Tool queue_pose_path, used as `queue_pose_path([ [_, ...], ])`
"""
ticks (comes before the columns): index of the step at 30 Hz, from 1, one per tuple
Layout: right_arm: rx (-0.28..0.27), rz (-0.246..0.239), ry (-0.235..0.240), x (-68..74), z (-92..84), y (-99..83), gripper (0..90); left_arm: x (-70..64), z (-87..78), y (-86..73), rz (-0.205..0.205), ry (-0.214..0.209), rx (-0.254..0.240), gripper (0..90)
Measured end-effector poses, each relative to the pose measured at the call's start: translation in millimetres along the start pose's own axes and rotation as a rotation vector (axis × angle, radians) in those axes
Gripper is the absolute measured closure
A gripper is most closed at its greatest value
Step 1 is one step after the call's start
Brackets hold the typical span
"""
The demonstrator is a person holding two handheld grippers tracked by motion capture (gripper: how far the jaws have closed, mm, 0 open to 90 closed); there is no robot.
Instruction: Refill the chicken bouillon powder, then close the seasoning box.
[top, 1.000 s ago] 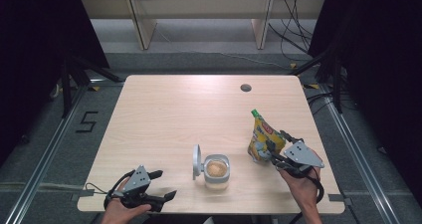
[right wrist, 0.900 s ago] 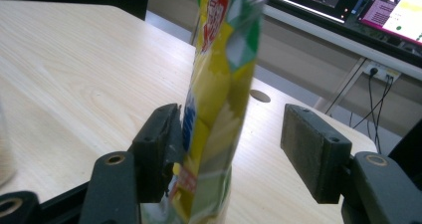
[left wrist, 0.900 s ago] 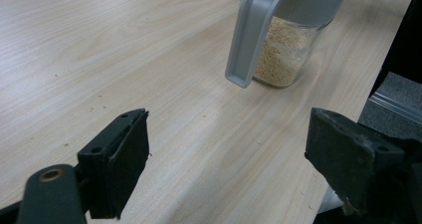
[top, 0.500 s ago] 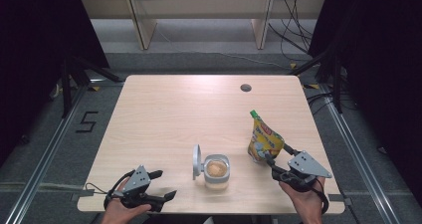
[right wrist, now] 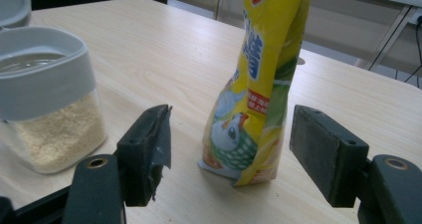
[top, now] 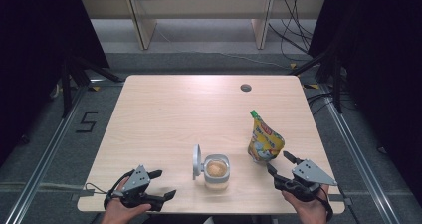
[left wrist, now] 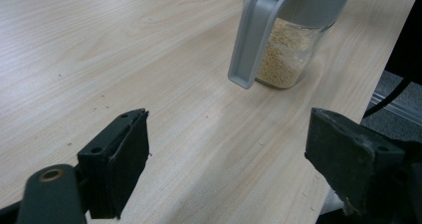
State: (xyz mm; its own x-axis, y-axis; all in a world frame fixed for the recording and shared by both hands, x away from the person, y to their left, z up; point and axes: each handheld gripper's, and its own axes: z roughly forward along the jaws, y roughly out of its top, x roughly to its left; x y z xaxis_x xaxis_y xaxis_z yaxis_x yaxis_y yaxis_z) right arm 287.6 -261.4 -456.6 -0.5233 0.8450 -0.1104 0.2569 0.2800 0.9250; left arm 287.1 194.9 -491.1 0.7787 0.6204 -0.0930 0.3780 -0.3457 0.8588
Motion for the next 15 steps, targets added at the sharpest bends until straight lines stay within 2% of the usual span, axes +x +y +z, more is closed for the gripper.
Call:
queue_pose_path([
  [1, -0.008, 0.024, -0.006, 2.7, -1.0, -0.2, 33.2, 0.2, -0.2, 0.0, 0.000, 0.001, 0.003, 16.8],
  [2, 0.003, 0.027, 0.002, 3.9, -3.0, -0.1, 33.3, -0.4, 0.3, -0.2, -0.010, 0.002, -0.006, 16.8],
  [4, 0.002, 0.021, 0.025, 5.4, -3.2, -1.4, 33.3, -0.1, 0.2, -0.3, -0.008, 0.002, -0.009, 16.8],
  [6, 0.012, 0.004, 0.024, 6.9, -4.9, -2.3, 33.2, 0.1, -0.4, -0.5, -0.004, 0.004, -0.006, 16.8],
  [7, -0.004, 0.004, 0.010, 7.9, -5.2, -3.2, 33.0, 0.4, -0.8, -0.6, 0.000, 0.004, -0.003, 16.8],
  [8, 0.023, 0.017, 0.019, 9.1, -7.2, -3.2, 33.0, -1.1, -1.3, -0.9, -0.029, 0.011, 0.002, 16.8],
  [9, 0.030, 0.032, 0.019, 10.9, -8.7, -3.8, 32.9, 0.3, -2.0, -0.2, -0.006, 0.022, 0.009, 16.8],
  [10, 0.037, 0.039, 0.018, 12.0, -10.2, -4.4, 32.9, -1.2, -0.6, -0.8, -0.039, 0.019, -0.008, 16.8],
  [11, 0.035, 0.040, 0.018, 12.8, -10.6, -5.4, 32.8, -0.3, -1.1, -0.8, -0.031, 0.023, 0.000, 16.8],
  [12, 0.021, 0.012, 0.010, 11.5, -10.4, -6.0, 32.8, 0.2, -0.9, -0.9, -0.030, 0.019, 0.000, 16.8],
  [13, 0.051, 0.039, 0.026, 14.1, -12.6, -6.6, 32.8, 0.1, -0.7, -1.0, -0.032, 0.019, -0.001, 16.8],
  [14, 0.053, 0.052, 0.030, 15.0, -12.8, -7.5, 32.7, 0.1, -0.7, -1.0, -0.031, 0.020, 0.000, 16.8],
  [15, 0.053, 0.042, 0.050, 14.8, -12.0, -8.5, 32.6, 0.1, -0.7, -0.9, -0.031, 0.019, -0.001, 17.2],
])
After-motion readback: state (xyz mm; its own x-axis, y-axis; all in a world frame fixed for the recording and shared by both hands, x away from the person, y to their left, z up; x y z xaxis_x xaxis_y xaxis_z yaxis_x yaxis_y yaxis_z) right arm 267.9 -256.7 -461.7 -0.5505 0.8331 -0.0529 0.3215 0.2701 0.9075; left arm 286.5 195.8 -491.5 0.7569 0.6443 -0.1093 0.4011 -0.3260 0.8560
